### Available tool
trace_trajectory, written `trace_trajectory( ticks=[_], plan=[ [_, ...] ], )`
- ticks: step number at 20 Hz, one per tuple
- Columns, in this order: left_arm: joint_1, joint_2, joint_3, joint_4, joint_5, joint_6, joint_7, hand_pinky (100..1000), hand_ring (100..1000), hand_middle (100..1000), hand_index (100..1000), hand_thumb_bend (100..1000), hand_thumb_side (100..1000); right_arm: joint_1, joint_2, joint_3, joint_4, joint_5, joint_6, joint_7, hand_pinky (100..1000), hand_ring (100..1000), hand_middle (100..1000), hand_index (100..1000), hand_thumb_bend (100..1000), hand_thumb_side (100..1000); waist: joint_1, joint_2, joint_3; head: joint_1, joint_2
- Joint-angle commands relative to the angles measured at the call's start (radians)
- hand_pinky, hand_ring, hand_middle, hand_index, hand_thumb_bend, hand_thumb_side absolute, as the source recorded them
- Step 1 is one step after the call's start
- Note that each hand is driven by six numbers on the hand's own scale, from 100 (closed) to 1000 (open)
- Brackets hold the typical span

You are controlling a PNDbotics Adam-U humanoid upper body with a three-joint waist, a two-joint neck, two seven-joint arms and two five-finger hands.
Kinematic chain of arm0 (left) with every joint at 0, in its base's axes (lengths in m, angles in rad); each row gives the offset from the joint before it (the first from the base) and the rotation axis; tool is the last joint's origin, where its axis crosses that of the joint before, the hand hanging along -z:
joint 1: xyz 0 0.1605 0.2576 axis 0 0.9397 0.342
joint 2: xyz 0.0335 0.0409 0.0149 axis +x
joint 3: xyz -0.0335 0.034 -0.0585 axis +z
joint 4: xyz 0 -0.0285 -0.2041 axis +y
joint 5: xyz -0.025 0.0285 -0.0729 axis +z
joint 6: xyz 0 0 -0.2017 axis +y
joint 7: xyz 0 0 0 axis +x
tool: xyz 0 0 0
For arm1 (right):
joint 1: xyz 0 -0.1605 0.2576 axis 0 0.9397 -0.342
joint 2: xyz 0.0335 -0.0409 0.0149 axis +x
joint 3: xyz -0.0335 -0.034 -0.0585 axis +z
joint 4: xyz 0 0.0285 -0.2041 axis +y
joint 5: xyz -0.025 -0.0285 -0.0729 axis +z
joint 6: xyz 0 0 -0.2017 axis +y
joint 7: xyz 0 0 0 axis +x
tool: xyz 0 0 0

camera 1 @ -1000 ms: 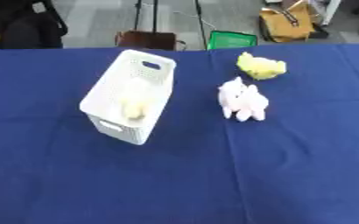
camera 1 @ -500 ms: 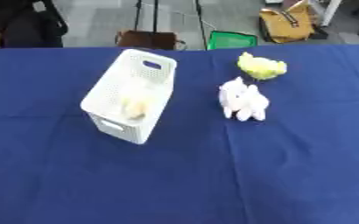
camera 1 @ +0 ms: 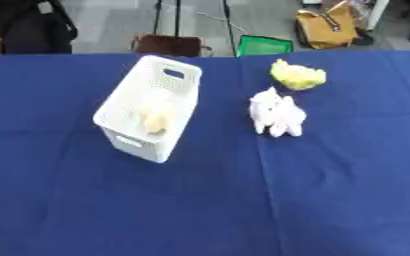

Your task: Pick up objects on the table and place them in the box.

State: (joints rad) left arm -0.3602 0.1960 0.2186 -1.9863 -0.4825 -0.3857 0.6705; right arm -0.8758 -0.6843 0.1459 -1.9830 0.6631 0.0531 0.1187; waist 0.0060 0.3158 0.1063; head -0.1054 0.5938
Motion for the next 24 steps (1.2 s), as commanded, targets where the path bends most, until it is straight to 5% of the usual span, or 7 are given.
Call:
trace_trajectory(
  ticks=[1,7,17,24],
  plan=[
    [-0.004,0.027,-0.001,-0.014,0.006,0.002,-0.007,733,705,714,707,100,524,-0.043,-0.041,0.027,-0.015,0.016,0.022,0.082,835,862,783,873,100,971,0.0,-0.026,0.002,-0.004,0.006],
    [-0.002,0.027,-0.005,-0.014,0.01,0.001,-0.014,733,705,714,707,100,525,-0.135,-0.021,0.101,0.075,0.049,0.01,0.192,840,872,803,880,100,1000,-0.002,-0.031,0.01,-0.012,0.004],
    [-0.003,0.026,-0.012,-0.014,0.017,-0.002,-0.024,733,705,714,706,100,526,-0.24,0.06,0.204,0.284,0.157,-0.084,0.354,885,937,900,988,100,1000,-0.004,-0.037,0.013,-0.025,0.004],
    [-0.005,0.025,-0.015,-0.014,0.02,-0.003,-0.031,733,705,715,705,100,527,-0.272,0.11,0.252,0.451,0.243,-0.141,0.408,892,948,910,996,192,1000,-0.005,-0.039,0.017,-0.032,0.002]
  ],
)
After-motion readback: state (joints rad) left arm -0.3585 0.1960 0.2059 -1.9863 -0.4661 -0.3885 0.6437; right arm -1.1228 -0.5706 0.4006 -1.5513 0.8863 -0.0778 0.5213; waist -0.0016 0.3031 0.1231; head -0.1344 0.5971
